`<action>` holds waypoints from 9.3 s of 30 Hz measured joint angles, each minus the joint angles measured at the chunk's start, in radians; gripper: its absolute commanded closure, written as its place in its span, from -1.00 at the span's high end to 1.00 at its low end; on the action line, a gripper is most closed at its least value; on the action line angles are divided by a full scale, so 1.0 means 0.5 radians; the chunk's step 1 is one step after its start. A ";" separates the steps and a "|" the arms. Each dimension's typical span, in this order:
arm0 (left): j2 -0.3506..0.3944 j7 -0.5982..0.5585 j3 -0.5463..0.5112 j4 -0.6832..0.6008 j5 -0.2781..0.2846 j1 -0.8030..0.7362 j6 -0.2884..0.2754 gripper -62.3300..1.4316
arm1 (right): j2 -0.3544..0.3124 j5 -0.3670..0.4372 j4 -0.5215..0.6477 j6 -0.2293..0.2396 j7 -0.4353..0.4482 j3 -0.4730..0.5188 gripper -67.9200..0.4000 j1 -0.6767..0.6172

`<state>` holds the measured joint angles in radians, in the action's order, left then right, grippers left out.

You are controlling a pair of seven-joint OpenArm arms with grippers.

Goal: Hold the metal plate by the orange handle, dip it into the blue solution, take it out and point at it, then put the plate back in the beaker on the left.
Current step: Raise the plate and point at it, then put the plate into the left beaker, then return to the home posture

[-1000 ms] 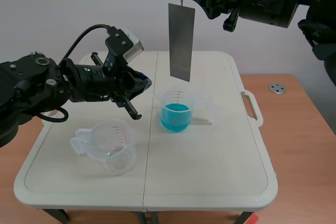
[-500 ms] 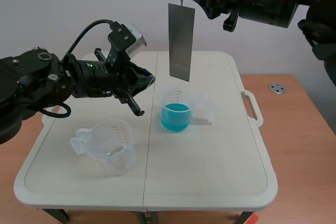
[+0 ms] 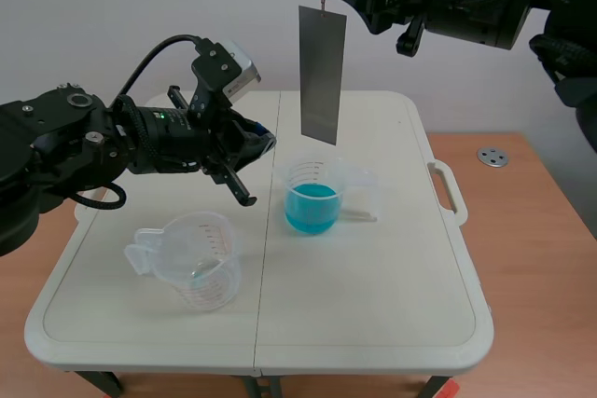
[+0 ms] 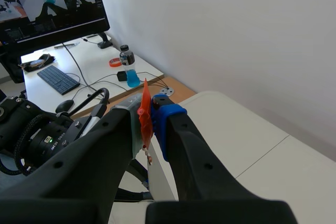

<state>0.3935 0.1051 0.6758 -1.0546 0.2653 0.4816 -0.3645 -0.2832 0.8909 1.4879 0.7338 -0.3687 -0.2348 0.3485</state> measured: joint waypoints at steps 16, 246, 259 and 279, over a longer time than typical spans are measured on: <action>0.226 -0.065 -0.060 -0.063 0.063 -0.063 0.130 -0.87 | 0.000 0.000 0.000 0.000 0.001 0.000 -0.94 0.000; 0.710 -0.323 -1.775 -0.711 0.060 -2.936 0.511 1.00 | -0.294 -0.307 -0.231 -0.120 0.362 -0.342 0.95 -0.093; 0.709 -0.677 -1.975 -1.223 0.051 -2.925 0.488 1.00 | -0.548 -0.308 0.067 -0.130 0.430 -0.091 0.95 -0.559; 0.649 -0.731 -1.432 -1.425 -0.021 -2.206 0.334 1.00 | -0.603 -0.408 0.220 -0.292 0.632 0.038 0.95 -0.895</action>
<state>0.7181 -0.2604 -0.0402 -1.7672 0.2550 -0.6216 -0.1974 -0.5846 0.6868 1.5982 0.5877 -0.0525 -0.2157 -0.0990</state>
